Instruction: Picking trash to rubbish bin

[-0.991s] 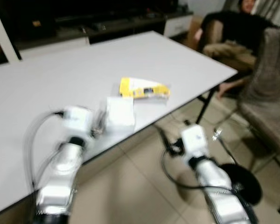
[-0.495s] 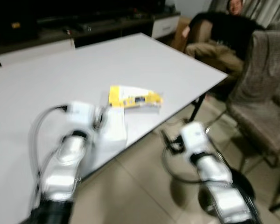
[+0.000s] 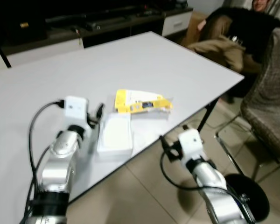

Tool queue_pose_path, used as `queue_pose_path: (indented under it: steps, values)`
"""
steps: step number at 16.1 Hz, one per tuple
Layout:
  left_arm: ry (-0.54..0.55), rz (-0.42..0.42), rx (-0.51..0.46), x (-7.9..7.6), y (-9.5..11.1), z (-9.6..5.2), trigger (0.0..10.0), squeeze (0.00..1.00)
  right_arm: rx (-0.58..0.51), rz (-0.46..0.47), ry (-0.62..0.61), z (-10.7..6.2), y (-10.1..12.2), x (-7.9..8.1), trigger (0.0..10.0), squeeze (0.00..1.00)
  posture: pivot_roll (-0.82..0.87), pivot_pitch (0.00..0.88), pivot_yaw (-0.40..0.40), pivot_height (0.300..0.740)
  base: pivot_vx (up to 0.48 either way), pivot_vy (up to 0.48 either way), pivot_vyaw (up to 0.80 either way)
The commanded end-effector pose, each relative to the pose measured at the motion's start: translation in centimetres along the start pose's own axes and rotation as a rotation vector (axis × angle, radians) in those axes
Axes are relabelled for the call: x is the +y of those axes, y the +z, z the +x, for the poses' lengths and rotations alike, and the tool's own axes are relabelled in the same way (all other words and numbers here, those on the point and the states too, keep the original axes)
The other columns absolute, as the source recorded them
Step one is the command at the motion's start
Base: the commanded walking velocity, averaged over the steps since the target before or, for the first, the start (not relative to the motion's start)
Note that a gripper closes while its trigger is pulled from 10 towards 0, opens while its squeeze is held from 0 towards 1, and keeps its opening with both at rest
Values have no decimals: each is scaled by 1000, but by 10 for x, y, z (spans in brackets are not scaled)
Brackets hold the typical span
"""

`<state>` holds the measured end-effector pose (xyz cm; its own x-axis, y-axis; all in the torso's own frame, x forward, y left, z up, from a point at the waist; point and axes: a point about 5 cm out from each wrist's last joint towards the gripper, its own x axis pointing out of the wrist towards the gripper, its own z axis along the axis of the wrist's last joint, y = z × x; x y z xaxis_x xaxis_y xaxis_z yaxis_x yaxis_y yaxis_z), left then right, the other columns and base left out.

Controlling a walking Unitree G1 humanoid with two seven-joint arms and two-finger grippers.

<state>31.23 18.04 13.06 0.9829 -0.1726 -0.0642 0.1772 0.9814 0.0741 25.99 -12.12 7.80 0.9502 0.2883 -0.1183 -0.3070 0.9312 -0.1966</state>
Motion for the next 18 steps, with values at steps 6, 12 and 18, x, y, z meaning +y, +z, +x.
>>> queue_pose_path:
  steps: [6, 12, 18]
  values:
    - [-90, -147, 161, 5, -21, 2, 10000, 1000, 2, -5, -31, -1, 1, -10, 10000, 0, -1, 0, -35, 740, 0, 0, 0]
    - [-7, -176, 326, 26, -43, 1, 10000, 1000, 7, 2, -10, 1, 3, -6, 10000, 0, 5, 0, -20, 740, 0, 0, 0]
    - [-73, -193, 425, 17, -57, -1, 10000, 0, 23, 13, -2, -3, -1, -1, 10000, 0, 11, 0, -16, 740, 0, 0, 0]
